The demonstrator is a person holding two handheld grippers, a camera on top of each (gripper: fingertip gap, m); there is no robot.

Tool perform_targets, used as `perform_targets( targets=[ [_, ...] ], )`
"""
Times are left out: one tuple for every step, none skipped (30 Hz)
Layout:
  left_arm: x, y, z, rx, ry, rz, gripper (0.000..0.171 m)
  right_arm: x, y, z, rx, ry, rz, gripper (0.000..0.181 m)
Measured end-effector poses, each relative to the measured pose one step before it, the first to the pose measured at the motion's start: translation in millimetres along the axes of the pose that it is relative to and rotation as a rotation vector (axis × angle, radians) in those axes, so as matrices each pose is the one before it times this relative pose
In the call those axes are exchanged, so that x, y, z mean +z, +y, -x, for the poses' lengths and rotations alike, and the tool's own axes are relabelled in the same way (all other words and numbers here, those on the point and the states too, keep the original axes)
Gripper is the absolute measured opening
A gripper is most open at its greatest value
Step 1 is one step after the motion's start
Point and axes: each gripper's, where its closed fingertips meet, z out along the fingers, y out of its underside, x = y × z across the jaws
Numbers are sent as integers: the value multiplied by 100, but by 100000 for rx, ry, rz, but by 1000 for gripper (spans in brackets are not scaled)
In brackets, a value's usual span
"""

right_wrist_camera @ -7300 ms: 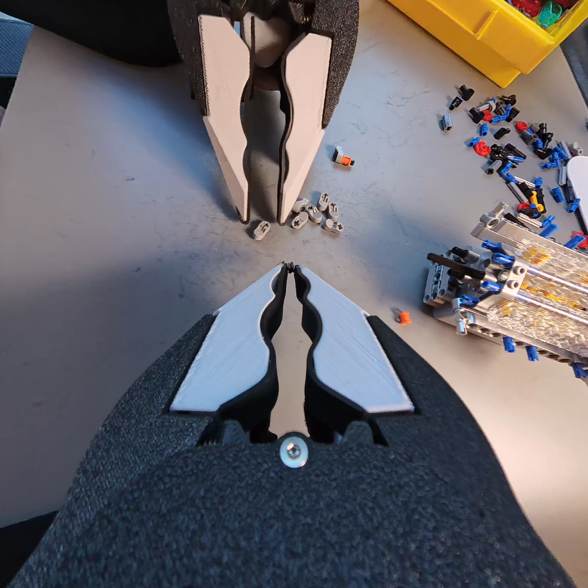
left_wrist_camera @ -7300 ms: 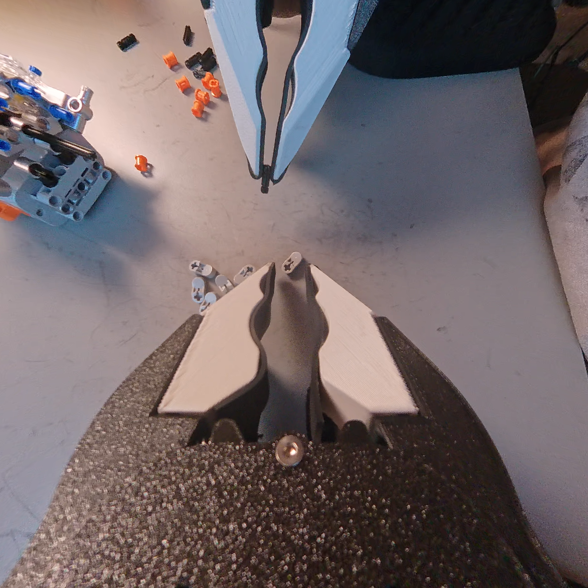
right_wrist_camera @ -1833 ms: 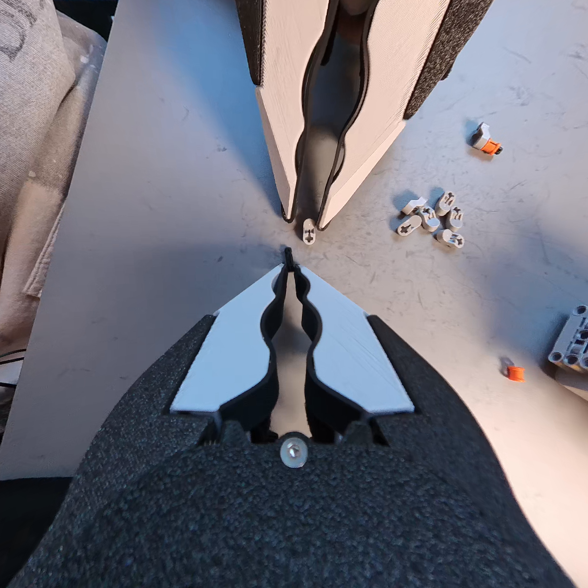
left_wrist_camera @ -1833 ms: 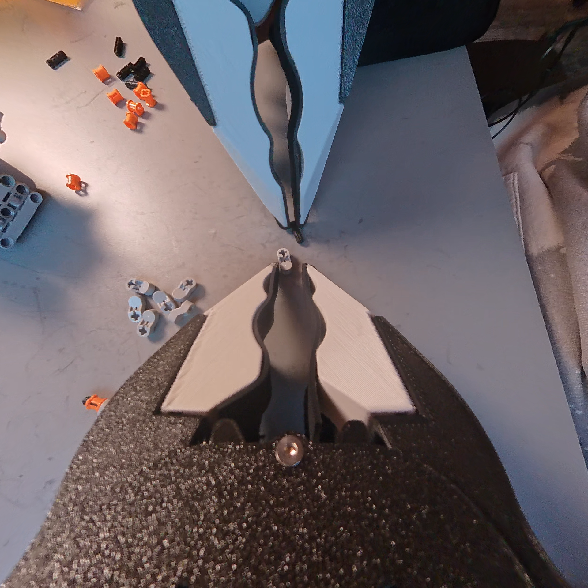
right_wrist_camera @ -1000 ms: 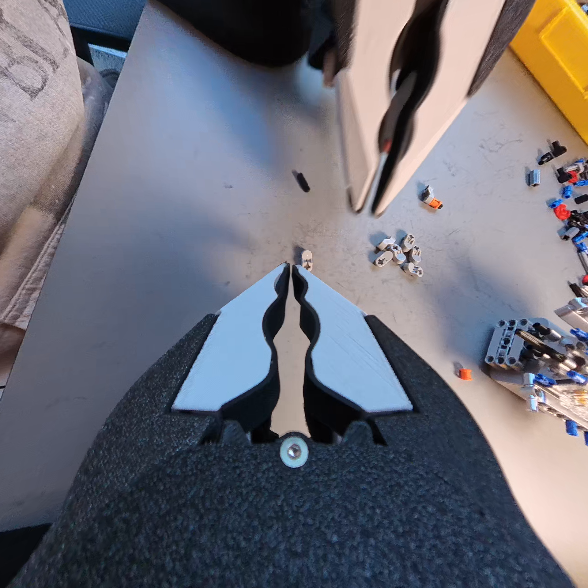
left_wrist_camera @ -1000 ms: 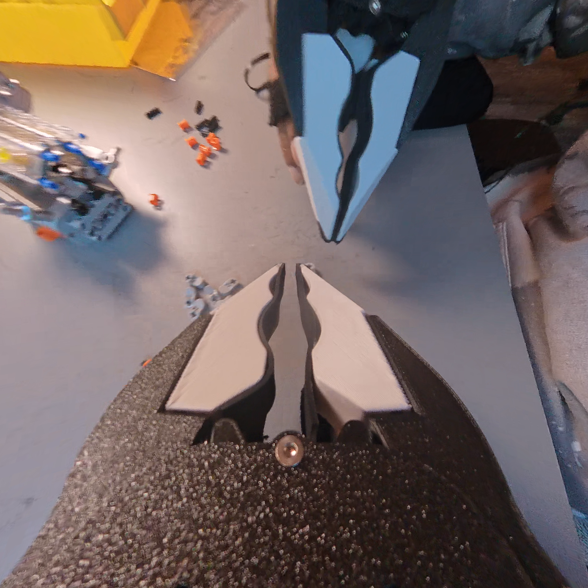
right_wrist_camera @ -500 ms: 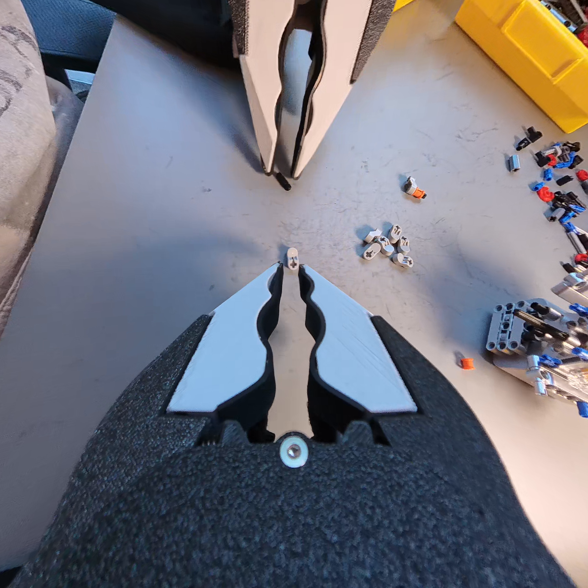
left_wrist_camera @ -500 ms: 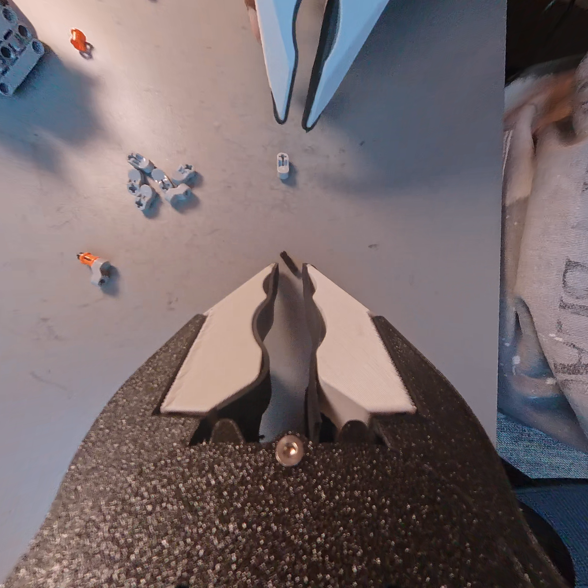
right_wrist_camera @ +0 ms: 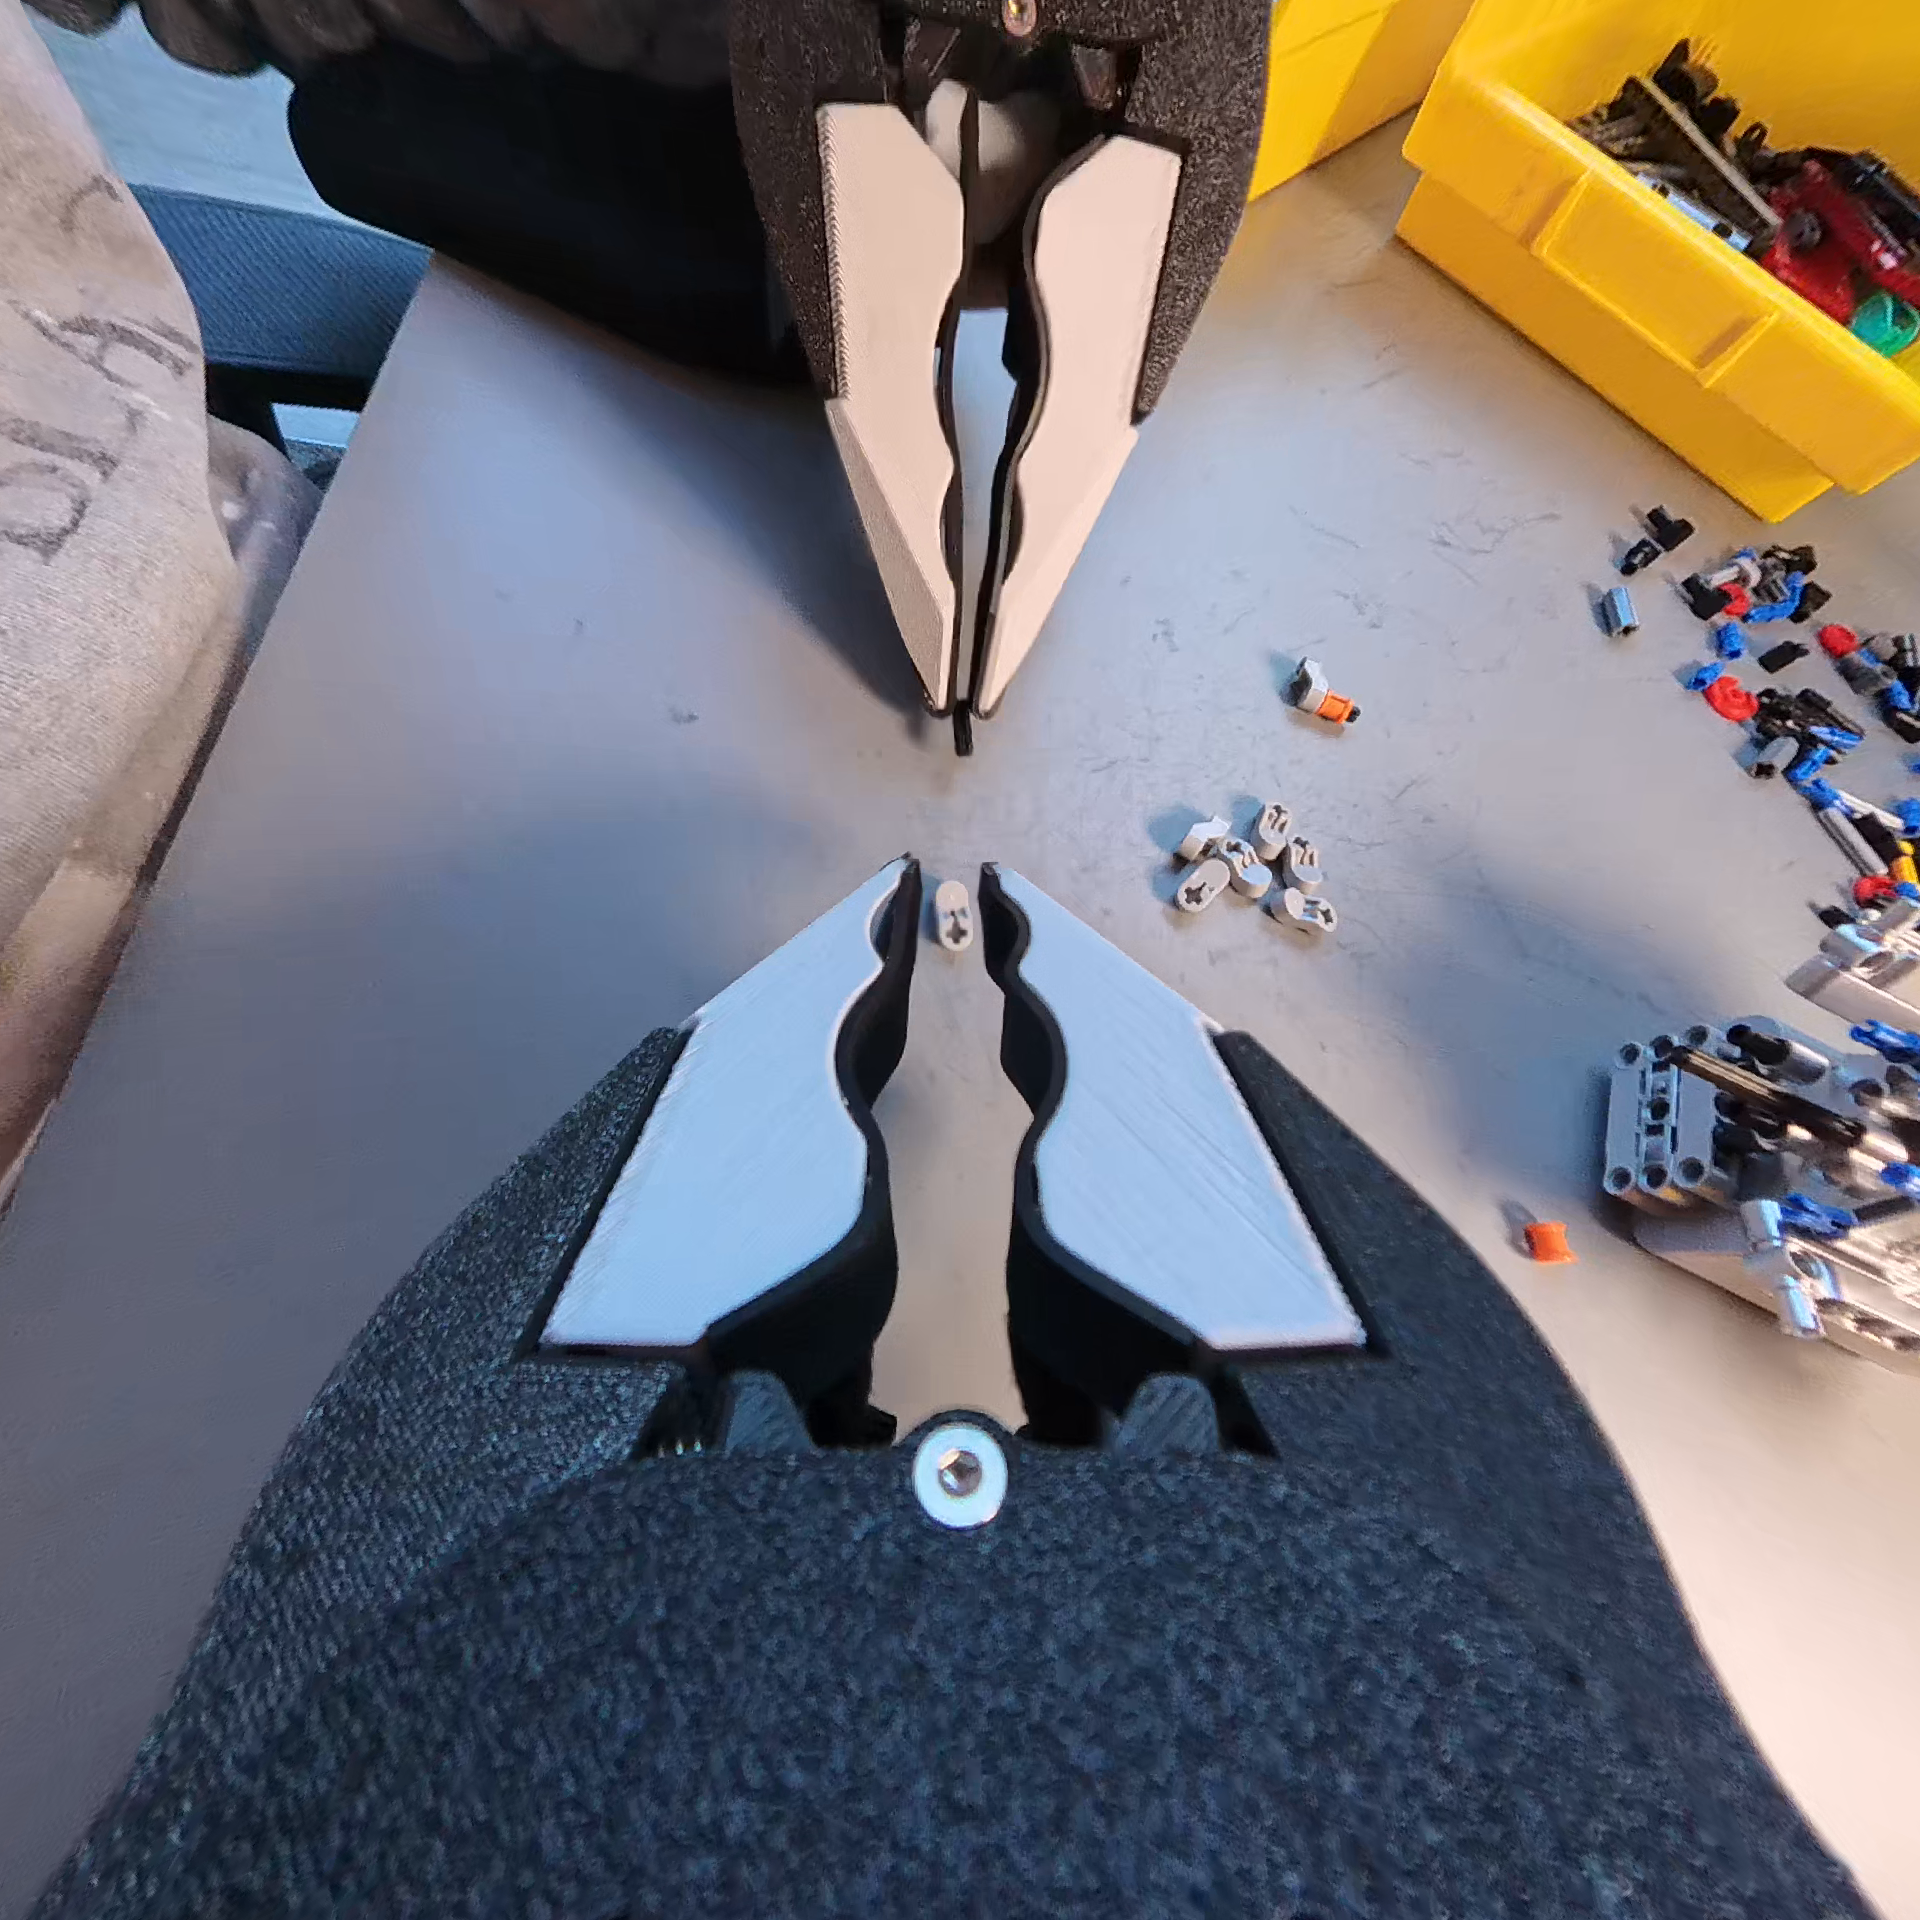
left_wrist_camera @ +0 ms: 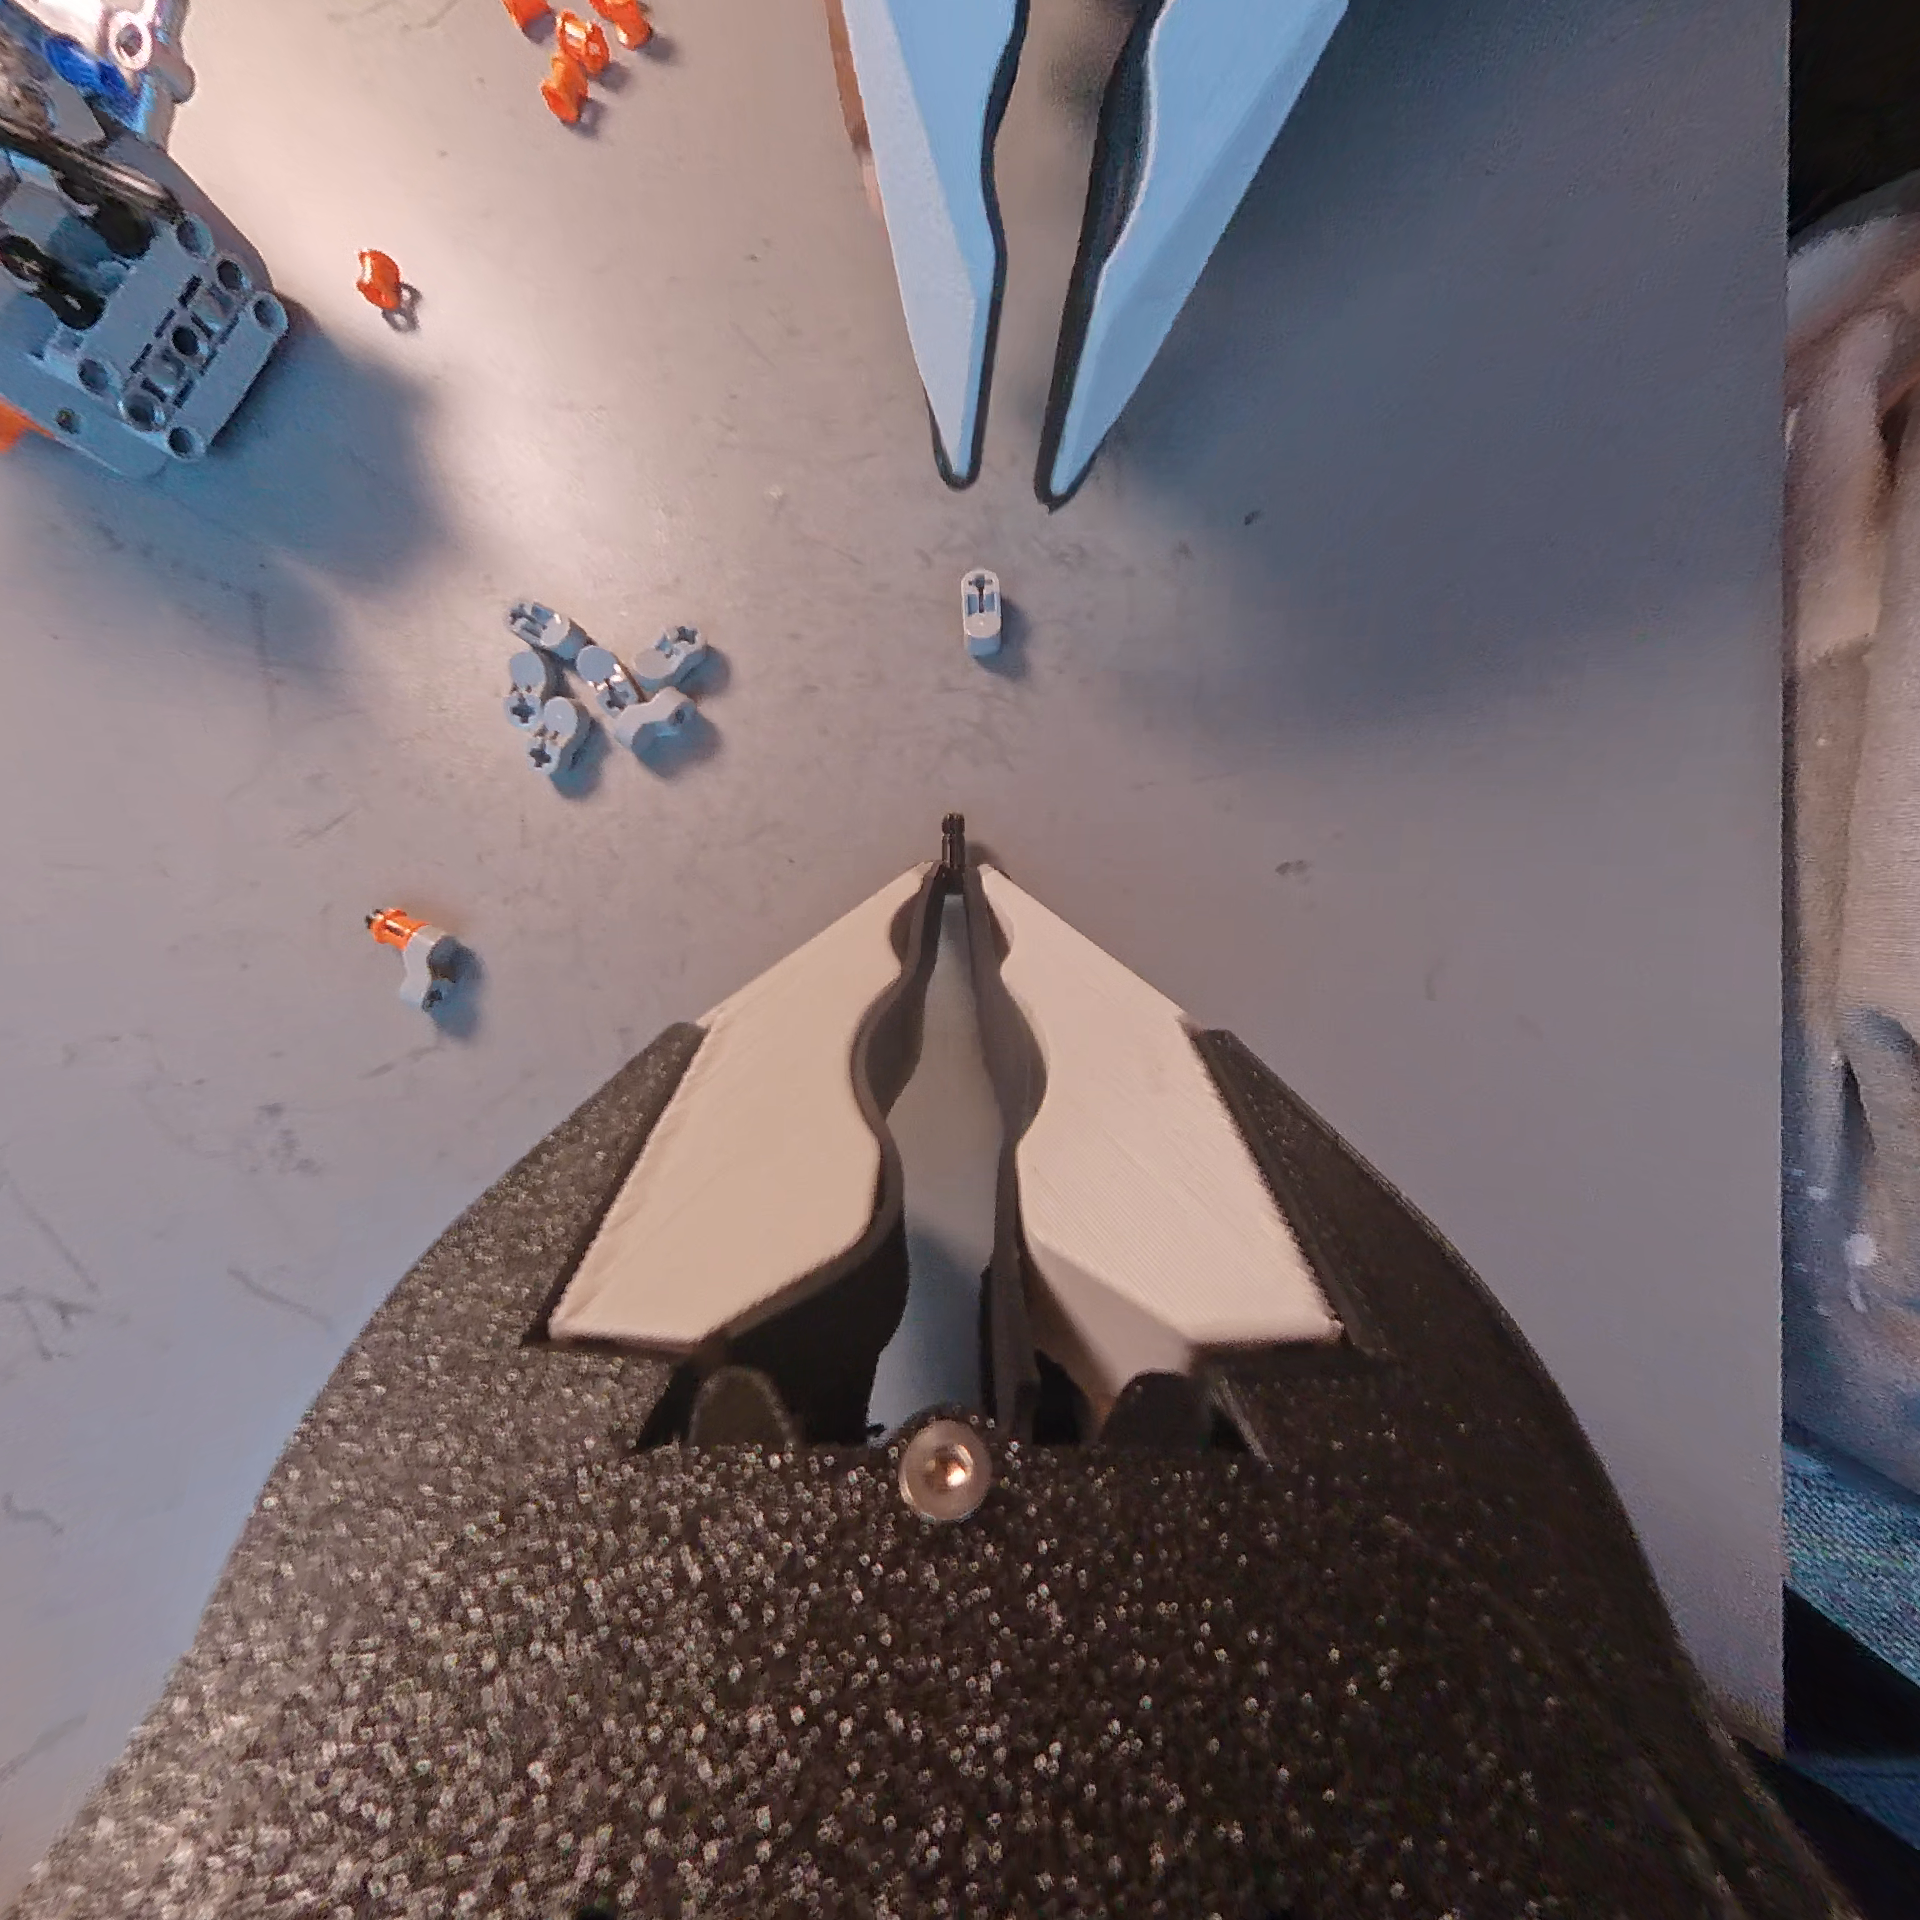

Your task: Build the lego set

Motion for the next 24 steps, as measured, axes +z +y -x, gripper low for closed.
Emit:
perform_targets(
  targets=[
    [-156,-665,-102,877,755,-3867,2,69,-260,26,-318,444,-1208,12],
    [-238,-869,-225,325,1480,-4870,2,40,-246,-10,-458,650,-1127,13],
    [-264,-1028,-350,-1057,2713,-5695,2,-19,-315,-47,-838,814,-1583,14],
    [-275,-1098,-362,-2329,3398,-6334,2,-95,-493,78,-1226,232,-2719,15],
    [-230,-971,-329,-2952,3560,-5665,1,-162,-657,151,-1617,-7,-3528,15],
    [-162,-709,-339,-2748,3806,-4153,1,-176,-679,240,-2249,-217,-3508,15],
    [-84,-480,-287,-2237,3370,-3056,1,-131,-543,185,-2694,155,-2388,15],
    [-2,-348,-281,-1875,3154,-2342,1,-91,-431,70,-2632,918,-1541,14],
    [69,-255,-341,-1763,3362,-1807,1,-77,-397,124,-2211,417,-1518,14],
    [108,-199,-340,-1683,3245,-1491,1,-74,-344,71,-1503,489,-1238,14],
    [144,-152,-330,-1551,3050,-1119,1,-58,-240,54,-1138,298,-841,14],
    [139,-116,-242,-1180,2337,-802,1,-52,-163,179,-1013,-589,-547,13],
    [122,-84,-171,-787,1769,-583,1,-60,-95,241,-845,-1017,-303,9],
    [76,-96,-136,-725,1435,-508,1,-57,-133,128,-732,-393,-547,6],
    [46,-72,-65,-649,984,-388,1,-68,-137,90,-656,-130,-640,5],
    [40,-20,-46,-473,769,-118,1,-20,-42,63,-468,-103,-33,5],
    [20,-6,-34,-314,573,-53,1,-1,17,25,-415,-38,244,5],
    [19,23,-13,-311,416,-6,1,2,4,37,-569,-32,125,5],
    [20,33,-48,-408,584,-22,1,-5,-26,87,-603,-258,-94,5],
    [16,9,-73,-487,734,-142,1,-2,-56,61,-451,-149,-217,5],
    [15,12,-36,-517,576,-159,2,13,0,17,-376,20,33,4],
    [12,33,-12,-481,450,-69,2,12,25,29,-317,-101,117,5],
    [15,41,-15,-442,455,4,1,15,27,39,-358,-73,106,5],
    [29,45,-6,-455,438,18,1,19,24,35,-456,-49,130,5]
  ],
)
